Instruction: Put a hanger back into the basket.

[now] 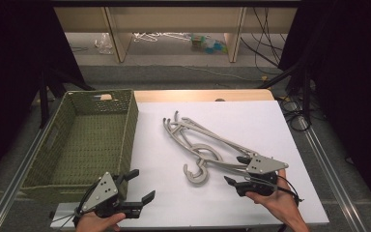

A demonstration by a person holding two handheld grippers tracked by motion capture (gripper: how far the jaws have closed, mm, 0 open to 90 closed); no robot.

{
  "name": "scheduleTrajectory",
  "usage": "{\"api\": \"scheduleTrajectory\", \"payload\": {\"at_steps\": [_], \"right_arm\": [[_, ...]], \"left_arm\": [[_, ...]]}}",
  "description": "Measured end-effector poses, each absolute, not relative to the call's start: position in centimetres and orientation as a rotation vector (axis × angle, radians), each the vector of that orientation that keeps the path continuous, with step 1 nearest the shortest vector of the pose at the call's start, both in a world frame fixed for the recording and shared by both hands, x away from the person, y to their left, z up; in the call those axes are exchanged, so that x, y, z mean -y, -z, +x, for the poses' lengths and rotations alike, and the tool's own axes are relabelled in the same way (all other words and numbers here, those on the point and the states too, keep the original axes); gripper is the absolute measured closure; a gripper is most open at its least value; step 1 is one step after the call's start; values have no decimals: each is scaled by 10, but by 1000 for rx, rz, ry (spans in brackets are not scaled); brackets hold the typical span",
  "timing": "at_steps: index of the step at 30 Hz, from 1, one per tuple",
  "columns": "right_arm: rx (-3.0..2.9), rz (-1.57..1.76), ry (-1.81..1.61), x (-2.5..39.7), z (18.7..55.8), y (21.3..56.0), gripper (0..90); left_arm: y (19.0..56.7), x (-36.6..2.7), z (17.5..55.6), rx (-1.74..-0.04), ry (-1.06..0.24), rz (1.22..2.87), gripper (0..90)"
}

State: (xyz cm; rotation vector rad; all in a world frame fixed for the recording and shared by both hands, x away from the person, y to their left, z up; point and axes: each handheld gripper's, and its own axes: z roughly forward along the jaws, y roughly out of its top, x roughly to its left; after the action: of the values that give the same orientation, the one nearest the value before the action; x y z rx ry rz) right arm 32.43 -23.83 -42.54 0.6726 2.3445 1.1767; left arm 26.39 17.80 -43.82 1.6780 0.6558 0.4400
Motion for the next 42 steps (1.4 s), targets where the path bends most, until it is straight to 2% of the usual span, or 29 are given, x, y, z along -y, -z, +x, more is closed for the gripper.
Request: {"api": "scheduleTrajectory", "payload": {"at_steps": [4,6,7,10,26,33,36,42], "right_arm": [[-2393,680,-1110,235,334,429,282],[-2421,665,-1062,234,341,431,322],[-2460,637,-1003,232,347,433,376],[-2508,605,-943,226,353,438,416],[-2623,636,-753,213,393,456,558],[-2671,668,-728,212,402,463,605],[-2677,617,-738,212,404,463,677],[-2682,574,-772,215,403,461,750]], "left_arm": [[438,-178,264,-647,-438,1684,159],[439,-177,263,-667,-427,1677,159],[439,-177,264,-649,-429,1680,159],[439,-177,263,-646,-430,1681,159],[440,-175,263,-632,-421,1678,159],[439,-175,263,-638,-424,1689,160],[440,-175,262,-649,-417,1687,159],[440,-175,263,-627,-427,1698,160]]}}
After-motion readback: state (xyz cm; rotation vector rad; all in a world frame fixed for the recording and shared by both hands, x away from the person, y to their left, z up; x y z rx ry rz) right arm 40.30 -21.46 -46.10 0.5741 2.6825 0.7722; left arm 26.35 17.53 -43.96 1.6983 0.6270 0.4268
